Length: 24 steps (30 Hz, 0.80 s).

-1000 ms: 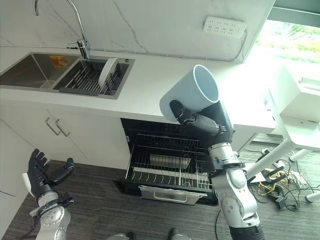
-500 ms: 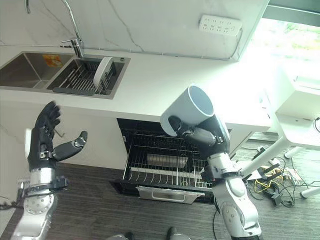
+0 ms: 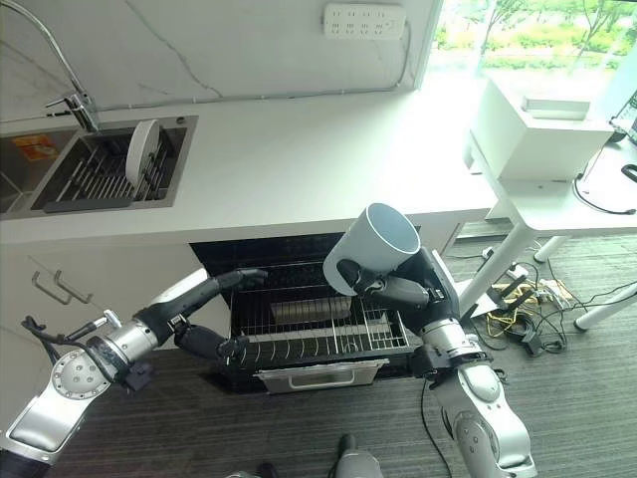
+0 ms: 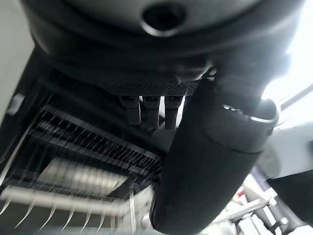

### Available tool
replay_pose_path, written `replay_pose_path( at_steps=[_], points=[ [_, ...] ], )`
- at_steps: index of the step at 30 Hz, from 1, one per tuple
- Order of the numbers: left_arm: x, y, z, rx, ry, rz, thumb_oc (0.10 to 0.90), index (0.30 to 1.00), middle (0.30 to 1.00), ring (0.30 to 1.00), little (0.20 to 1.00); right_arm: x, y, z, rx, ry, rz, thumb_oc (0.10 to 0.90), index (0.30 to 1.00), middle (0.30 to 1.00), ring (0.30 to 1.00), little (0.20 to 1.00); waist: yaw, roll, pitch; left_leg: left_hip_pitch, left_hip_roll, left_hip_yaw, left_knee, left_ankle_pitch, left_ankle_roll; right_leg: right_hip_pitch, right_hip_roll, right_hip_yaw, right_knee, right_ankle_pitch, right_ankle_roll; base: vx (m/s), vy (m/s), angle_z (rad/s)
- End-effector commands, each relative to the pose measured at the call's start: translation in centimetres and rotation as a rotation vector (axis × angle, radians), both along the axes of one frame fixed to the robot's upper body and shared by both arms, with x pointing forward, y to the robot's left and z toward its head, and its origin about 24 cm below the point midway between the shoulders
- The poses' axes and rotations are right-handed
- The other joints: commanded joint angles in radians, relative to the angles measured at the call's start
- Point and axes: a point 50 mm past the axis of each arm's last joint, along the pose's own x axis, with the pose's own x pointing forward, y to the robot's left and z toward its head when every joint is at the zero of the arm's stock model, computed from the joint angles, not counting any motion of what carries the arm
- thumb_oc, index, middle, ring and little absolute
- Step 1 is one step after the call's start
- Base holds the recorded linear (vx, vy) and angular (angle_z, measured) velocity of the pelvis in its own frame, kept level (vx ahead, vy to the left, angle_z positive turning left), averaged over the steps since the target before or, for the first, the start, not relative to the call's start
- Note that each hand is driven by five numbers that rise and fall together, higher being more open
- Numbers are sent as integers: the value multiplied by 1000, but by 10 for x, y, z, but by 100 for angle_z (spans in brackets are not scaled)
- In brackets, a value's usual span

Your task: Place the dishes in the dishwasher.

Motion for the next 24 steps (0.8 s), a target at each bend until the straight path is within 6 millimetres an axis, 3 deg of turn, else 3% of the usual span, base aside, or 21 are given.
replay_pose_path(
  at_steps=[1,12,24],
  points=[
    [16,-12,31,-14,-47,-76,800,900,900,900,900,2,1,64,37,-337,40,400,300,300,300,300,-12,6,-50,42,63,-70,6,-88,-57,54,-28,40,56,-148,105,0,0,0],
    [26,-17,2,-62,177,1,800,900,900,900,900,4,4,66,29,-339,49,400,300,300,300,300,-34,14,-54,52,65,-42,6,-94,-51,49,-23,56,56,-146,103,1,11,-4],
    [35,-34,-28,-133,252,60,800,900,900,900,900,7,9,63,16,-333,67,400,300,300,300,300,-52,9,-59,58,66,-25,6,-102,-47,46,-16,70,56,-148,101,6,-1,-1]
  ],
)
